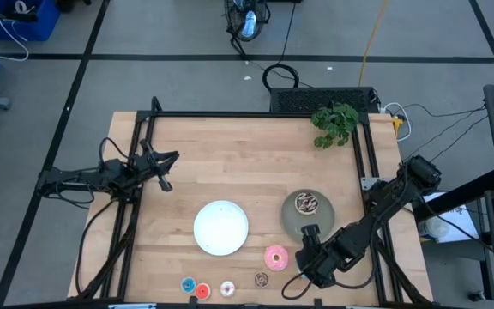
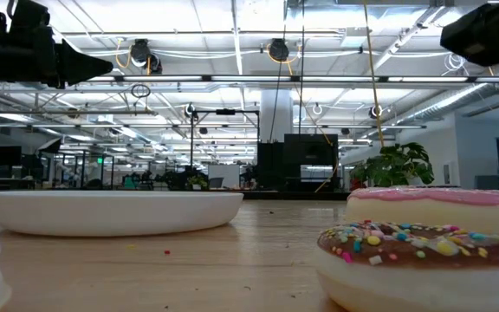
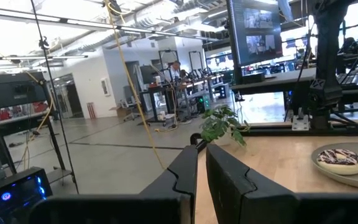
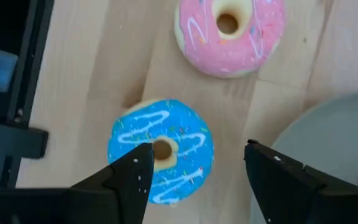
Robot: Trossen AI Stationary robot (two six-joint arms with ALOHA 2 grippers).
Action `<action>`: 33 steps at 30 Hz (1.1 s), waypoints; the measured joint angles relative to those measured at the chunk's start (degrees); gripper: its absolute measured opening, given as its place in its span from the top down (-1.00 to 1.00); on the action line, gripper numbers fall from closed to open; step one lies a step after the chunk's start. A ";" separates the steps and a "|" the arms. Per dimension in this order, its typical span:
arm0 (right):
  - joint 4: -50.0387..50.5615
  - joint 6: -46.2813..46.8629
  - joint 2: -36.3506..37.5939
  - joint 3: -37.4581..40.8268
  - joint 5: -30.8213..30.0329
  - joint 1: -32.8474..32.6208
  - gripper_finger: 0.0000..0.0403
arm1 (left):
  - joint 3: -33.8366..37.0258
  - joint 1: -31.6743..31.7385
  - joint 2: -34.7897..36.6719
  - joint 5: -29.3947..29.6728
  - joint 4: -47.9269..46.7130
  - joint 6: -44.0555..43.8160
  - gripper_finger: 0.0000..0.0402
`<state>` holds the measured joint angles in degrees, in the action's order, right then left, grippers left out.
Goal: Pick & Place donuts
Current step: Put the large blue donut on the gray plate
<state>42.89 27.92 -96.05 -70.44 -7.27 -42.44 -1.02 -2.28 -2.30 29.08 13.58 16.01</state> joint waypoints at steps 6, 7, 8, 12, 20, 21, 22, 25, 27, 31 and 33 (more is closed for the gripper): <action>-3.59 0.05 0.00 2.05 0.04 0.64 -0.17 | 0.00 0.01 0.01 0.00 -0.01 0.00 0.79; -4.05 0.07 0.00 2.59 0.02 0.66 -0.17 | 0.00 0.02 0.02 0.00 0.00 0.00 0.79; -4.69 0.09 0.00 3.22 0.04 0.66 -0.17 | 0.00 0.00 0.02 0.00 -0.02 0.02 0.79; -8.25 1.29 0.00 6.29 1.63 0.78 -0.17 | 0.00 0.00 0.02 0.00 -0.02 0.02 0.79; -13.62 2.89 0.00 11.68 3.13 1.16 -0.17 | 0.00 0.01 0.02 0.00 -0.04 0.37 0.79; -14.56 2.89 0.00 12.38 3.28 1.14 -0.17 | 0.00 0.00 0.02 0.00 -0.02 0.37 0.79; -15.68 2.98 0.00 13.00 3.55 1.14 -0.17 | 0.00 0.01 0.01 -0.01 -0.04 0.37 0.79; -18.58 4.06 -0.13 14.72 4.60 1.14 -0.17 | 0.00 0.00 0.02 0.00 -0.04 0.35 0.79; -19.69 4.46 -0.39 15.59 4.79 1.14 -0.17 | 0.00 0.01 0.01 0.00 -0.04 0.35 0.79; -21.39 4.87 -0.27 17.32 5.59 1.16 -0.17 | 0.00 0.00 0.00 0.00 -0.07 0.35 0.79; -22.47 5.32 -0.17 18.16 5.65 1.16 -0.17 | 0.00 0.00 0.02 0.00 -0.11 0.33 0.79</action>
<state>20.42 33.25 -96.22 -52.27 -1.62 -41.28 -1.02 -2.28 -2.29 29.08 13.48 16.34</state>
